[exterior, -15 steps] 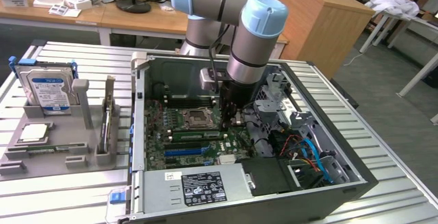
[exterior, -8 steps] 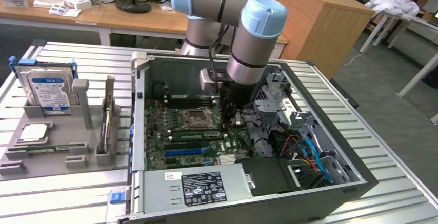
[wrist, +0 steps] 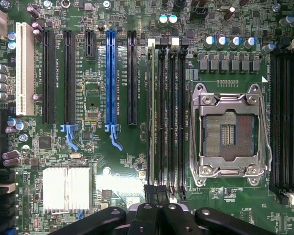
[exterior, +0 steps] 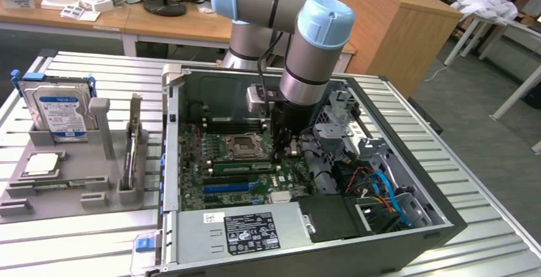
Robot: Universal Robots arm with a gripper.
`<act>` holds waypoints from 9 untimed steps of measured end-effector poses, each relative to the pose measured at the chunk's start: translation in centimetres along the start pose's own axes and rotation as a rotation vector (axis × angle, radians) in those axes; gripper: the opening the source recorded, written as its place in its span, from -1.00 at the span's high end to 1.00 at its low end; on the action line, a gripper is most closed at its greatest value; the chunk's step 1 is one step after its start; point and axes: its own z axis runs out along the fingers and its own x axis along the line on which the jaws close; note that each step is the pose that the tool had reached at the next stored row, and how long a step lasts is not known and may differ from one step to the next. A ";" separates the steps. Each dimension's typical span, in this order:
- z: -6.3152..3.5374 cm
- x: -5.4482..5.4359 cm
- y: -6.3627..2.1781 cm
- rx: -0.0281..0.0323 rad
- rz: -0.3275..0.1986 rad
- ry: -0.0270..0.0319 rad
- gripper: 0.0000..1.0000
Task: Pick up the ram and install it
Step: 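Press down the ram until it locks into place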
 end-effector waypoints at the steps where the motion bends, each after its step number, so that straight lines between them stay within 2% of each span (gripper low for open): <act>1: 0.06 0.0 0.00 0.0002 0.000 -0.0004 0.79; 9: 0.20 0.0 0.00 0.0000 0.000 -0.0001 0.79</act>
